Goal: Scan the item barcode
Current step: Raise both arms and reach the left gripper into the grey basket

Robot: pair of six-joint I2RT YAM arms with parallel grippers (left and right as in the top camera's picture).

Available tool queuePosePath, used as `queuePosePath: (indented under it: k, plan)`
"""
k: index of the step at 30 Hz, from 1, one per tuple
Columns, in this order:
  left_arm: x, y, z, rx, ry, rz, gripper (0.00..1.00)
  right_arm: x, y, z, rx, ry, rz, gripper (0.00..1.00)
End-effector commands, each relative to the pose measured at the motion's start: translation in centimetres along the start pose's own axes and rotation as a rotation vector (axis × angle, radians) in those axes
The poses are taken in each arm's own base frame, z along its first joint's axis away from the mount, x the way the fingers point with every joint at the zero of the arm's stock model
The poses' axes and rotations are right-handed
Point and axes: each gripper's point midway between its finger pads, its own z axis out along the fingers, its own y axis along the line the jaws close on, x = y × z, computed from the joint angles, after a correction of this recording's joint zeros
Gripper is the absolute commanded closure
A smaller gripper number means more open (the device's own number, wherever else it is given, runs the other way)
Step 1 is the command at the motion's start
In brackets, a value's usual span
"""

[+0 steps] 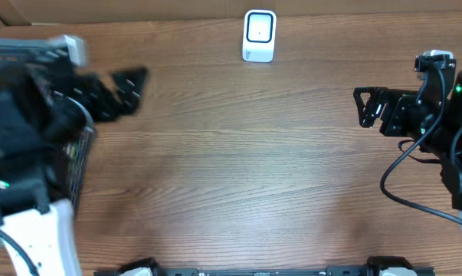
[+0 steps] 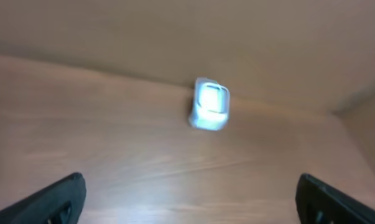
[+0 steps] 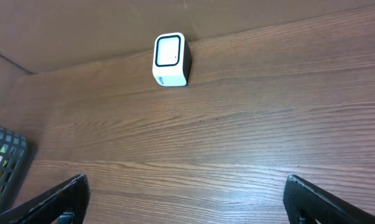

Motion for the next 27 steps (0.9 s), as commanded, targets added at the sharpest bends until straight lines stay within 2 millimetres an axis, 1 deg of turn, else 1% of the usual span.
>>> queuePosePath:
  k: [1, 3, 4, 5, 6, 7, 9, 11, 15, 17, 19, 21, 22, 24, 27]
  plan:
    - [-4.8, 5.2, -1.0, -0.225, -0.036, -0.088, 0.07, -0.9, 0.5, -0.8, -0.013, -0.031, -0.014, 0.00]
    - [-5.3, 8.4, -1.4, -0.370, 0.005, -0.175, 0.12, -0.7, 0.5, -0.8, -0.011, -0.022, -0.011, 0.00]
    - [-5.2, 10.5, -2.0, -0.480, 0.028, -0.239, 0.13, -0.5, 0.4, -0.8, -0.009, -0.013, -0.008, 0.00]
    - [-4.8, 12.6, -2.8, -0.592, 0.051, -0.305, 0.11, -0.3, 0.4, -0.7, -0.007, -0.005, -0.005, 0.00]
    - [-4.2, 14.5, -3.7, -0.700, 0.076, -0.364, 0.05, 0.0, 0.3, -0.7, -0.004, 0.008, -0.001, 0.00]
    - [-3.5, 16.0, -4.6, -0.783, 0.096, -0.415, 0.01, 0.3, 0.2, -0.7, -0.002, 0.018, 0.002, 0.00]
    - [-2.2, 18.5, -5.8, -0.886, 0.136, -0.509, 0.00, 0.8, 0.1, -0.6, 0.002, 0.041, 0.007, 0.00]
    - [-0.6, 20.9, -6.7, -0.937, 0.175, -0.607, 0.00, 1.2, 0.0, -0.4, 0.006, 0.062, 0.013, 0.00]
    - [1.6, 24.5, -8.5, -1.007, 0.226, -0.739, 0.01, 1.7, -0.3, 0.2, 0.012, 0.094, 0.024, 0.00]
    - [2.7, 25.9, -9.4, -1.039, 0.251, -0.787, 0.00, 1.8, -0.5, 0.6, 0.015, 0.110, 0.029, 0.00]
    - [3.9, 26.9, -10.1, -1.063, 0.278, -0.830, 0.00, 2.0, -0.7, 1.0, 0.017, 0.123, 0.034, 0.00]
    - [5.3, 27.7, -10.6, -1.081, 0.314, -0.869, 0.00, 2.1, -0.8, 1.5, 0.016, 0.140, 0.039, 0.00]
    - [7.0, 28.8, -10.9, -1.108, 0.353, -0.910, 0.00, 2.4, -0.8, 2.1, 0.006, 0.163, 0.047, 0.00]
    - [8.6, 30.2, -10.9, -1.128, 0.378, -0.944, 0.00, 2.7, -0.9, 2.5, 0.006, 0.183, 0.053, 0.00]
    - [10.3, 31.7, -10.5, -1.141, 0.394, -0.975, 0.01, 3.1, -1.1, 2.9, 0.009, 0.208, 0.036, 0.00]
